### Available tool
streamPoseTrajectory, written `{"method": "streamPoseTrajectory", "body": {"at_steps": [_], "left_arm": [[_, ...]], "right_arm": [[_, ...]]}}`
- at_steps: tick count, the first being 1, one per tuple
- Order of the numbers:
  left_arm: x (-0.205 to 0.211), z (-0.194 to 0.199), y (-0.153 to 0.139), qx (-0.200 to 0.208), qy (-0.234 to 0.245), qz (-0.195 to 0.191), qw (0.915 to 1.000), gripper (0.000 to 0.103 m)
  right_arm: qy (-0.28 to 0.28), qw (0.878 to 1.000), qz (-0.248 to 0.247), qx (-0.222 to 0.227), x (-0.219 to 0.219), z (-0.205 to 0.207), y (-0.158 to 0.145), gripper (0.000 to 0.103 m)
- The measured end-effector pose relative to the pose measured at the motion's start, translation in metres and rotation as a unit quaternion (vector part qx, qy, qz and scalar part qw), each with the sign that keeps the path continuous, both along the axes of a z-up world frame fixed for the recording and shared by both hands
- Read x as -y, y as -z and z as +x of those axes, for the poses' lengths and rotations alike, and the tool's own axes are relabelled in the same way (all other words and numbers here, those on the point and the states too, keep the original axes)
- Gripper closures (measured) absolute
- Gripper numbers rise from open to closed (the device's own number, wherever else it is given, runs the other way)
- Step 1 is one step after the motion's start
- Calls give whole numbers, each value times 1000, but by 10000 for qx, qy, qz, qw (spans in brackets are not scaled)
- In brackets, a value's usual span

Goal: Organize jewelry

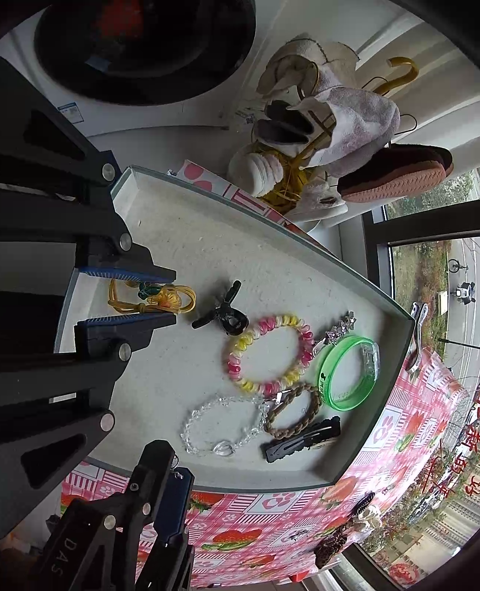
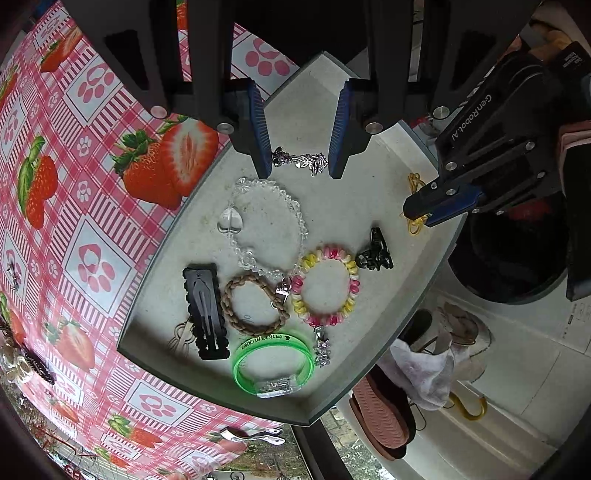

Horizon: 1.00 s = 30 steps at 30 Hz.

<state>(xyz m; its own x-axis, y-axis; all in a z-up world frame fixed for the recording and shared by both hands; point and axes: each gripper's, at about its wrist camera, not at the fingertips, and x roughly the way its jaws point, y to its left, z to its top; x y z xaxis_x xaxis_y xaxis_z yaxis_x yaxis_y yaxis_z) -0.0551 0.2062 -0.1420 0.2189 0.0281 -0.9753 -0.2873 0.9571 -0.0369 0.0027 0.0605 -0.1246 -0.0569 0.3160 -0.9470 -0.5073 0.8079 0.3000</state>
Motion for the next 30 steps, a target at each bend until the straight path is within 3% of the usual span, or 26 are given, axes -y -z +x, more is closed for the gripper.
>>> {"method": "streamPoseTrajectory", "body": {"at_steps": [9, 17, 21, 24, 26, 27, 28, 30], "left_arm": [[6, 8, 19, -109, 99, 117, 9998, 80], [13, 12, 22, -223, 190, 305, 9991, 80], [14, 11, 16, -231, 124, 384, 9989, 80], [13, 8, 9, -185, 71, 407, 9990, 79], [13, 6, 3, -148, 26, 460, 9988, 36], [13, 4, 0, -119, -66, 633, 9979, 7], [12, 1, -6, 5, -115, 694, 9975, 2], [11, -1, -12, 44, -126, 619, 9980, 2]], "right_arm": [[31, 9995, -309, 61, -6, 11, 31, 69], [-136, 9990, -356, 213, -13, 13, 31, 68], [-122, 9993, -317, 130, -11, 15, 29, 55], [-94, 9995, -236, 165, -10, 15, 22, 51], [-49, 9996, -188, 186, -7, 16, 15, 47], [-15, 9997, -164, 205, -4, 16, 11, 46], [52, 9996, -154, 236, -2, 18, 8, 42], [181, 9995, -106, 237, 5, 22, 1, 41]]}}
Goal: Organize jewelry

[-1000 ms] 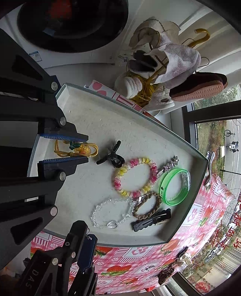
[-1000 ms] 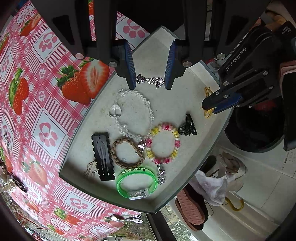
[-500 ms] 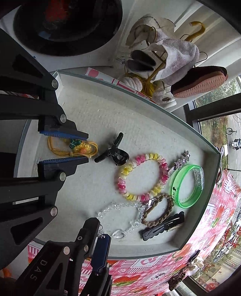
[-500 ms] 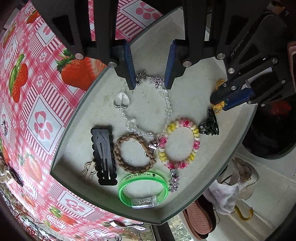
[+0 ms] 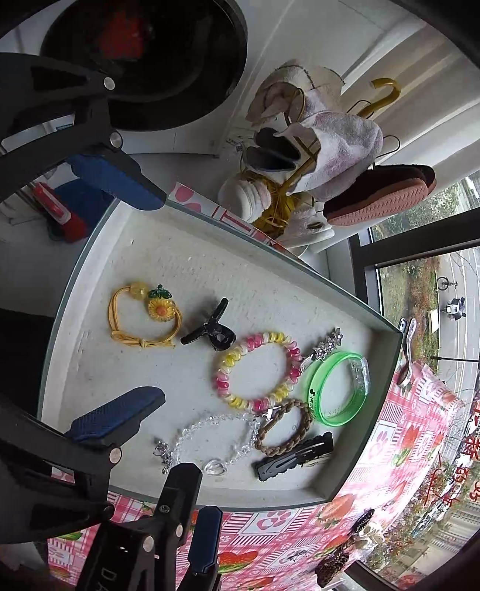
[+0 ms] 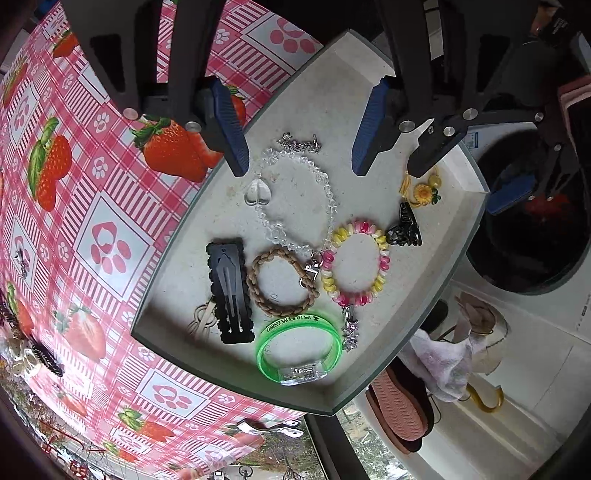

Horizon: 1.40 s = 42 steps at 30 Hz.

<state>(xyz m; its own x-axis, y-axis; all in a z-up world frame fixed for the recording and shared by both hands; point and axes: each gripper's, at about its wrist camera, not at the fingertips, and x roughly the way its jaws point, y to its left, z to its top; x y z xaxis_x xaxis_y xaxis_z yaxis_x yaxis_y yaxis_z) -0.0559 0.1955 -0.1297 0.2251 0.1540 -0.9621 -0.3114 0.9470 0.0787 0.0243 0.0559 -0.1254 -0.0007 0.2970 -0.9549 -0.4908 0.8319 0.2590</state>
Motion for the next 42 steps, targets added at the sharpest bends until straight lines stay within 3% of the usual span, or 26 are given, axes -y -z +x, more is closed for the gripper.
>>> {"method": "streamPoseTrajectory", "body": {"at_steps": [2, 6, 10, 12, 18, 42], "left_arm": [[-1, -1, -4, -2, -39, -30, 10000, 2], [-1, -2, -10, -29, -78, -27, 10000, 2], [-1, -3, -16, -36, -175, 32, 9998, 2], [-3, -2, -17, -52, -211, 30, 9998, 2], [-7, -5, -25, 6, -299, 148, 9994, 2], [-12, -7, -31, 41, -339, 188, 9992, 2]], "right_arm": [[86, 10000, 4, 48, 7, 3, -7, 40], [227, 9996, -120, 143, 12, 7, -17, 23], [277, 9986, -319, 332, 16, 6, -26, 21], [264, 9978, -406, 442, 18, 5, -30, 12], [271, 9965, -474, 631, 22, 4, -41, 12], [270, 9968, -453, 596, 16, 4, -43, 12]]}}
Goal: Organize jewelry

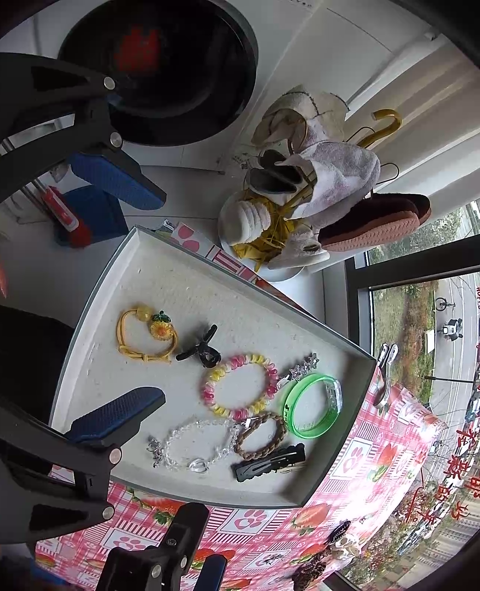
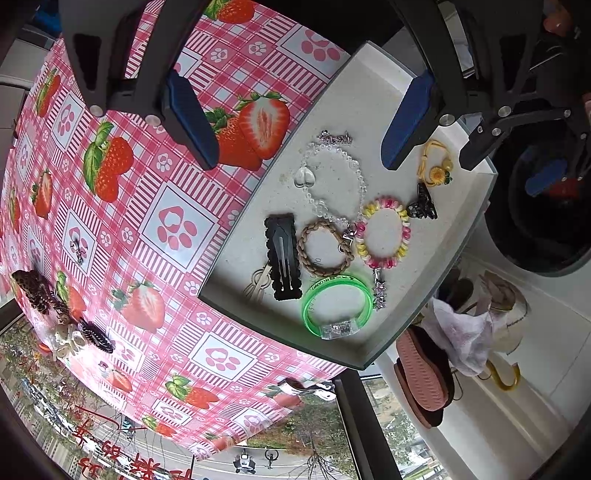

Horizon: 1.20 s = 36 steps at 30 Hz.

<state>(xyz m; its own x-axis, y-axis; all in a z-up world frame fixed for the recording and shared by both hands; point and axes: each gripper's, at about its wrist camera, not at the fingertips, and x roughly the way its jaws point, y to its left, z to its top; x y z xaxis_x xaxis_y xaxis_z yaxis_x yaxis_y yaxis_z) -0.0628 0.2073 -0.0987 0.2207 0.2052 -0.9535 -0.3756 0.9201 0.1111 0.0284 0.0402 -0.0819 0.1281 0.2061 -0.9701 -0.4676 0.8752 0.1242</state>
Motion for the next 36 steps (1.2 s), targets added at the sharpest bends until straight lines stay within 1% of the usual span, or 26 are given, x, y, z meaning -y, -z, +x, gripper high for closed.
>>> {"method": "streamPoseTrajectory", "body": {"at_steps": [36], "left_arm": [[3, -1, 0, -11, 2, 42, 10000, 2]], "right_arm": [[-22, 10000, 38, -5, 0, -1, -1, 12]]}}
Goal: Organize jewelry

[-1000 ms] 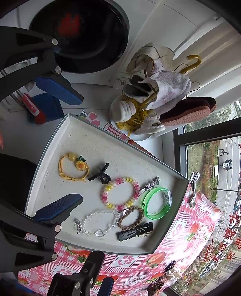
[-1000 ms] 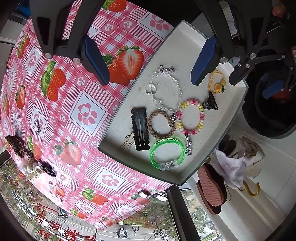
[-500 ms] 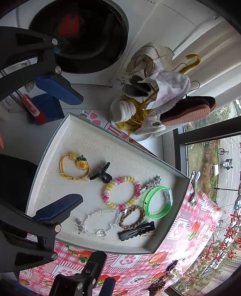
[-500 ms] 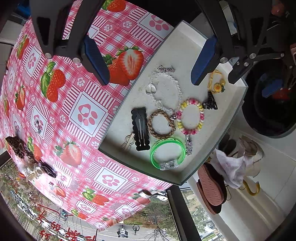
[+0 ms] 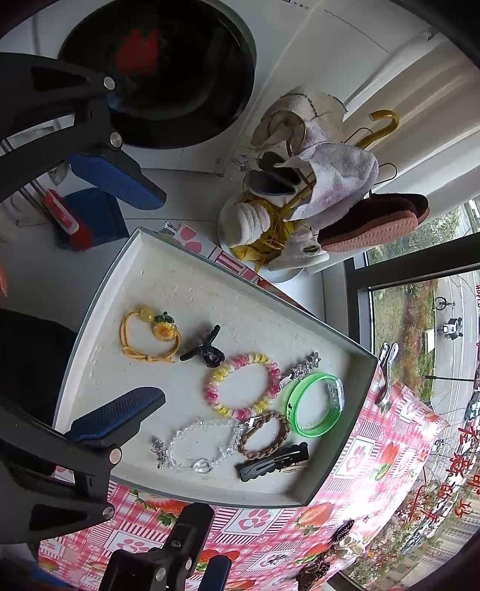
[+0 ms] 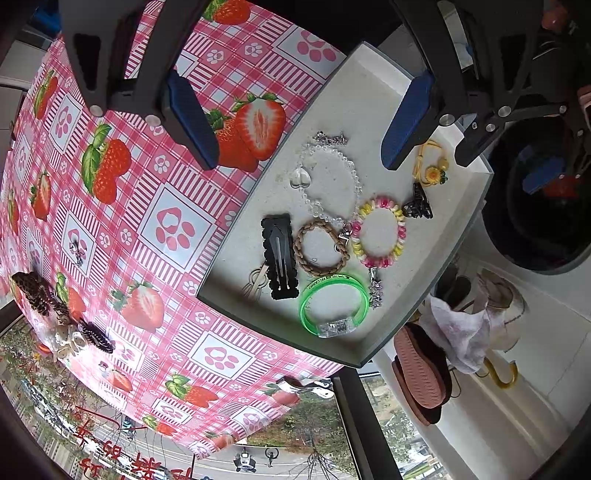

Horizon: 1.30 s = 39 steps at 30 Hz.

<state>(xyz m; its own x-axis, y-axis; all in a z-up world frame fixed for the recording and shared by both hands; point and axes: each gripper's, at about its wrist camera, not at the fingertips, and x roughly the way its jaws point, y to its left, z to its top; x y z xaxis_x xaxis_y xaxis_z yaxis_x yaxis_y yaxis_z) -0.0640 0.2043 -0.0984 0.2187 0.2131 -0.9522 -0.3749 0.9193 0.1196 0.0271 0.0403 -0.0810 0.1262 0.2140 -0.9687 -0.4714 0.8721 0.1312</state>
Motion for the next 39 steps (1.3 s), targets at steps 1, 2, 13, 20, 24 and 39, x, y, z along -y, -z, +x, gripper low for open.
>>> {"method": "streamPoseTrajectory", "body": {"at_steps": [1, 2, 13, 20, 24, 39], "left_arm": [[0, 0, 0, 1, 1, 6, 10000, 2], [0, 0, 0, -1, 1, 5, 10000, 2], [0, 0, 0, -10, 5, 14, 10000, 2], [0, 0, -1, -6, 9, 16, 10000, 2], [-1, -1, -1, -17, 8, 16, 10000, 2], [-1, 1, 1, -93, -3, 5, 10000, 2]], "right_arm": [[1, 10000, 4, 1, 0, 0, 0, 12], [7, 10000, 4, 2, 0, 0, 0, 12], [15, 10000, 16, -12, -1, 1, -1, 12], [37, 10000, 22, -11, -1, 0, -2, 12], [38, 10000, 24, -9, -1, 0, -2, 12], [52, 10000, 32, -11, -1, -1, -2, 12]]}}
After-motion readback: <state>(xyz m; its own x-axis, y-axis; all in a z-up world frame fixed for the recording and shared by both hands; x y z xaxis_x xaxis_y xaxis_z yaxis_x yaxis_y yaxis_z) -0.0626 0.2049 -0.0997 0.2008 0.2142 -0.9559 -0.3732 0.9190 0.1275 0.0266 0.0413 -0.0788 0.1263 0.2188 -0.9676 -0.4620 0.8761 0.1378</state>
